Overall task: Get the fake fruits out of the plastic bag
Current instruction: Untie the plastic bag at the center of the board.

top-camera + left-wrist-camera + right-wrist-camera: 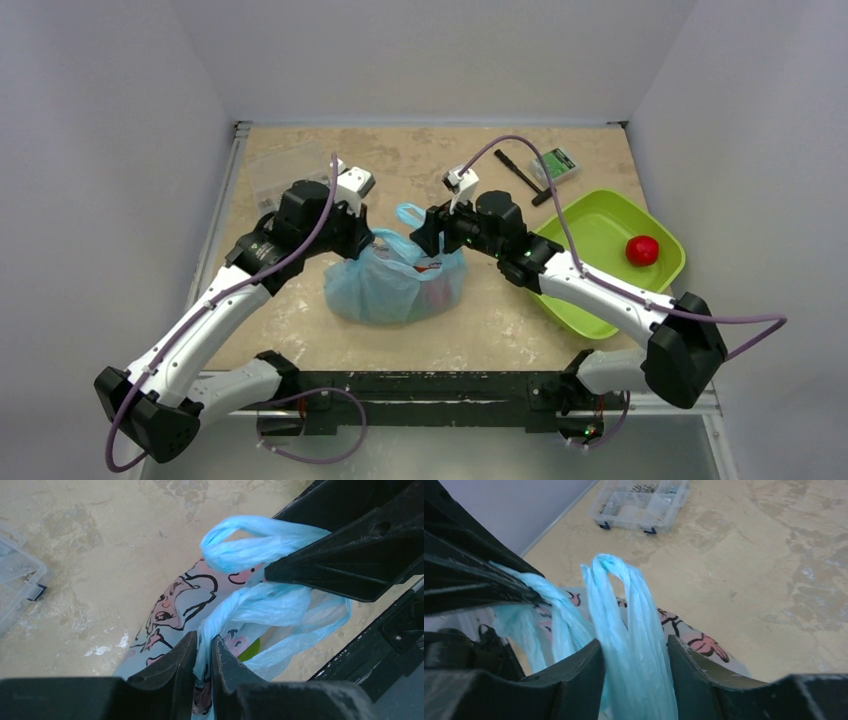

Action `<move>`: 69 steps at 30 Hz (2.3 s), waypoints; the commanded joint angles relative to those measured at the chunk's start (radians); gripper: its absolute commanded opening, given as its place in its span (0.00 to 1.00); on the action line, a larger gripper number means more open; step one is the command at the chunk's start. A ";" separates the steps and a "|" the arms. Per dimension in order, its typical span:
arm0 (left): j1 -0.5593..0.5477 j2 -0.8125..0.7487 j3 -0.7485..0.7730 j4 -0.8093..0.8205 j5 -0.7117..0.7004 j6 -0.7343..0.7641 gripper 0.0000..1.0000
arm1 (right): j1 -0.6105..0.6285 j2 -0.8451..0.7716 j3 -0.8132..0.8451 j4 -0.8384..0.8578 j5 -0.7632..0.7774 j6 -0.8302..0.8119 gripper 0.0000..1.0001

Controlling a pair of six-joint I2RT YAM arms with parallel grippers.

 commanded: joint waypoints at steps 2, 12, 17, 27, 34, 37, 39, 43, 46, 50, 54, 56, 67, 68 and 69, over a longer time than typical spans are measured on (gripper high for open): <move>0.006 -0.010 -0.002 0.074 0.115 0.057 0.39 | 0.002 -0.032 -0.017 0.159 -0.096 0.072 0.25; -0.079 0.101 0.162 -0.021 0.094 0.206 0.73 | 0.003 -0.098 -0.088 0.231 -0.104 0.116 0.00; -0.103 0.159 0.182 -0.030 0.142 0.196 0.72 | 0.003 -0.097 -0.085 0.231 -0.111 0.123 0.00; -0.100 -0.025 0.068 0.107 -0.167 0.133 0.00 | -0.001 -0.114 -0.114 0.243 0.068 0.309 0.00; -0.006 -0.330 -0.123 0.308 -0.320 0.001 0.00 | -0.050 -0.123 -0.117 0.269 0.152 0.427 0.00; 0.018 -0.313 -0.062 0.249 -0.363 -0.081 0.00 | -0.107 -0.058 0.006 0.233 0.110 0.411 0.00; 0.037 -0.275 0.009 0.189 -0.359 -0.114 0.00 | -0.141 0.007 0.118 0.202 0.070 0.388 0.00; 0.043 -0.215 0.147 0.127 -0.333 -0.140 0.00 | -0.173 0.172 0.397 0.088 -0.008 0.333 0.00; 0.044 -0.199 0.168 0.143 -0.310 -0.124 0.00 | -0.176 0.275 0.559 0.038 -0.099 0.306 0.00; 0.043 -0.217 0.094 0.213 -0.265 -0.098 0.00 | -0.176 0.310 0.615 -0.008 -0.138 0.288 0.00; 0.043 -0.214 -0.036 0.304 -0.157 -0.052 0.00 | -0.175 0.246 0.478 -0.040 0.019 0.264 0.18; 0.043 -0.184 -0.050 0.291 -0.107 -0.044 0.00 | -0.176 0.224 0.404 -0.071 0.084 0.257 0.42; -0.011 -0.185 -0.052 0.286 -0.066 -0.032 0.00 | -0.145 0.000 0.173 -0.237 0.207 0.372 0.94; -0.014 -0.187 -0.050 0.286 -0.055 -0.031 0.00 | -0.133 -0.013 0.155 -0.220 0.193 0.418 0.94; -0.015 -0.187 -0.050 0.286 -0.049 -0.033 0.00 | -0.118 -0.016 0.144 -0.209 0.185 0.482 0.95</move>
